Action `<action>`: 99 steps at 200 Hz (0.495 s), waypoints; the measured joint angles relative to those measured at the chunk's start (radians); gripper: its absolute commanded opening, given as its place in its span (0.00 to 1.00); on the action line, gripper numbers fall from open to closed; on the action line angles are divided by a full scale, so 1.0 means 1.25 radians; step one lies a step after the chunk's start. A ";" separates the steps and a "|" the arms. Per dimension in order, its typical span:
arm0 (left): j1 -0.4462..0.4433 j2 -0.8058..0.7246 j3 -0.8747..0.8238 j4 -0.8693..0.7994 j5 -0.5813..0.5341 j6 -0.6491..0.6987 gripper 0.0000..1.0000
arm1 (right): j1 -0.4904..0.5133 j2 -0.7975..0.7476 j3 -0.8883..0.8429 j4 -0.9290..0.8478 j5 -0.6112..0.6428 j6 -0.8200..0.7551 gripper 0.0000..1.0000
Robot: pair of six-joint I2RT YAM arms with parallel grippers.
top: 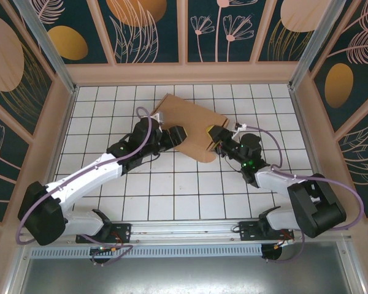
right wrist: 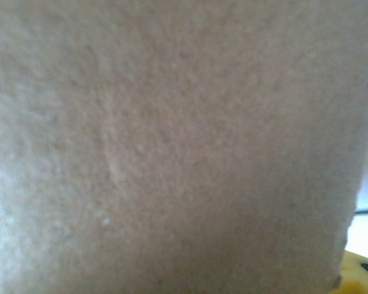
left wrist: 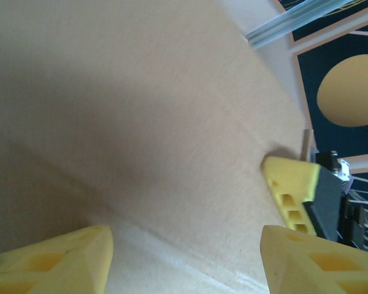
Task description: Fold the paper box
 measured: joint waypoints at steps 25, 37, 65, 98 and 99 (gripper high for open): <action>0.002 -0.031 0.020 -0.048 -0.038 0.070 0.65 | -0.011 0.066 -0.010 0.003 -0.051 0.034 0.46; 0.002 -0.038 0.021 -0.061 -0.048 0.096 0.65 | -0.002 0.083 -0.026 0.000 -0.054 0.034 0.48; 0.002 -0.038 0.021 -0.094 -0.066 0.126 0.65 | 0.033 0.087 -0.058 -0.010 -0.024 -0.010 0.62; 0.002 -0.027 0.021 -0.101 -0.069 0.133 0.65 | 0.046 0.087 -0.078 -0.048 0.033 -0.073 0.79; 0.002 -0.027 0.021 -0.101 -0.069 0.133 0.65 | 0.046 0.087 -0.079 -0.050 0.036 -0.071 0.79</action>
